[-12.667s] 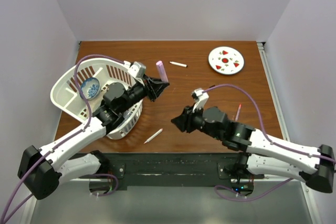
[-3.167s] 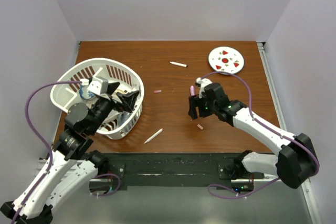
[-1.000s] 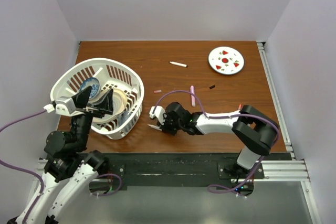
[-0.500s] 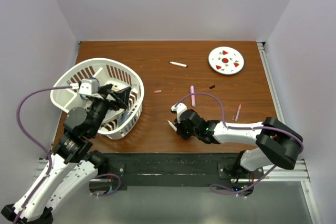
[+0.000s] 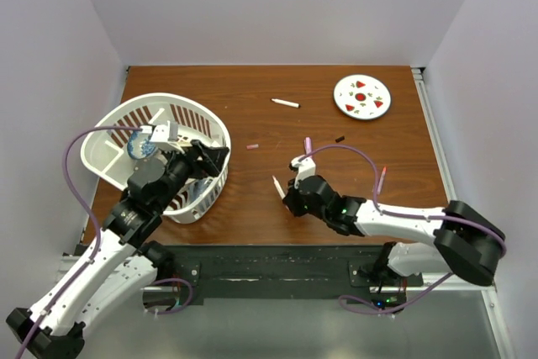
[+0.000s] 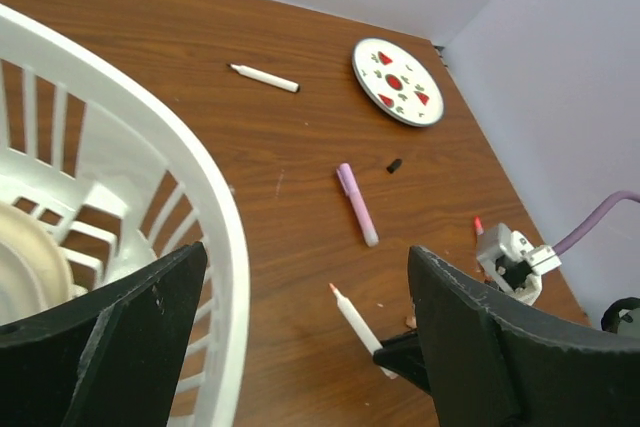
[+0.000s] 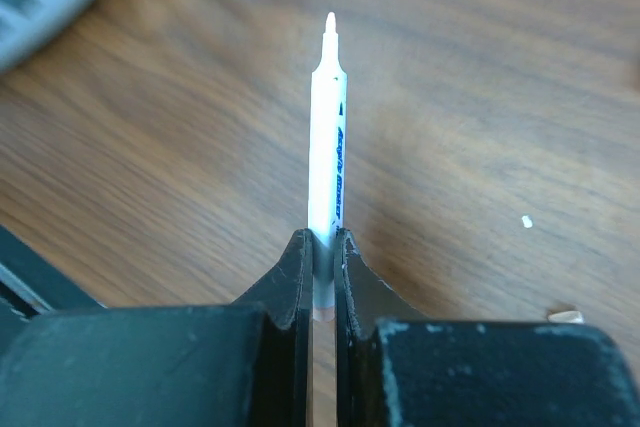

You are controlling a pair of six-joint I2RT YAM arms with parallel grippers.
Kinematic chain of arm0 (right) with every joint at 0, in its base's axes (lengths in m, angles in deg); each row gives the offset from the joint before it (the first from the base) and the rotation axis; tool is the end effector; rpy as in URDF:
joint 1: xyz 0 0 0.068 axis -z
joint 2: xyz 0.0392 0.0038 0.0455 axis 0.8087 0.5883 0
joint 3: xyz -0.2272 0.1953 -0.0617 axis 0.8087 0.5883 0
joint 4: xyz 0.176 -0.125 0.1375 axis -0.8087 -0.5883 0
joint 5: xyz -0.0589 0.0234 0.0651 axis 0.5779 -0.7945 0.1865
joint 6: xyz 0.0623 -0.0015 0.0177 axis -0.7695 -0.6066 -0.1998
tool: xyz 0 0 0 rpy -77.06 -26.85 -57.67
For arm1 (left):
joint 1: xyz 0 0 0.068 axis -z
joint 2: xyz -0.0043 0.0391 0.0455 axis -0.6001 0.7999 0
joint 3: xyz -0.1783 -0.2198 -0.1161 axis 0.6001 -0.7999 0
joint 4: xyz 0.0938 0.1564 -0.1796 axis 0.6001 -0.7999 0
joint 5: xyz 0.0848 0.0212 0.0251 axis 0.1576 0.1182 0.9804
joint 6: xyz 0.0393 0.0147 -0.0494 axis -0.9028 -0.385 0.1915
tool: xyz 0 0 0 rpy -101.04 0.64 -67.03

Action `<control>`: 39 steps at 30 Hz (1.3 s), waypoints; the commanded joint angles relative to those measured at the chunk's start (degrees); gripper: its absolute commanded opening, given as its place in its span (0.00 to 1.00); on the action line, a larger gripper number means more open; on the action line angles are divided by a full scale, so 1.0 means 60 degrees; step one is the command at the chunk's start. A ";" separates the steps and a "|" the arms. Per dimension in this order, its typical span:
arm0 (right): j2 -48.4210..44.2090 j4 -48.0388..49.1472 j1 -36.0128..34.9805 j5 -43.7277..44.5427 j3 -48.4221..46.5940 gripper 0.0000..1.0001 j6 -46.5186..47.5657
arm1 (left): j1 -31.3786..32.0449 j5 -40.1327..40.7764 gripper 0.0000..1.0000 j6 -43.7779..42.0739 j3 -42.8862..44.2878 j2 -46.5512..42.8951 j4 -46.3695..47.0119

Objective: Insert the pens into the pen caps

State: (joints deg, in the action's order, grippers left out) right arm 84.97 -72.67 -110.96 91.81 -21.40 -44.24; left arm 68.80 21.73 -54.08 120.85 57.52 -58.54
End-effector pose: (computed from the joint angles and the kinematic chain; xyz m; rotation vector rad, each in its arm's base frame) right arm 0.1447 0.2010 0.2051 -0.4300 2.1886 0.5777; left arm 0.1177 -0.0649 0.3388 -0.1208 1.7326 -0.7193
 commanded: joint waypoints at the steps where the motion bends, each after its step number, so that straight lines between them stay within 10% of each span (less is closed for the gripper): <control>1: -0.1298 0.0921 -0.0023 0.1126 0.0378 0.00 -0.0951 | -0.0018 -0.1115 0.84 0.0722 -0.0203 0.0504 0.1098; 16: -0.3687 0.1579 -0.0008 0.0835 0.0115 0.00 -0.1465 | 0.0216 -0.4735 0.77 0.2407 -0.1580 0.2965 0.6269; 39: -0.3760 0.2883 -0.0111 -0.0353 0.0173 0.00 -0.1773 | 0.1169 -0.4986 0.66 0.2935 -0.1376 0.4884 0.8630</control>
State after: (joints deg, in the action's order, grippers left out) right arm 62.74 -60.62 -111.20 90.45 -19.15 -53.73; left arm 75.27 -7.38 -37.47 111.54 85.52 -12.08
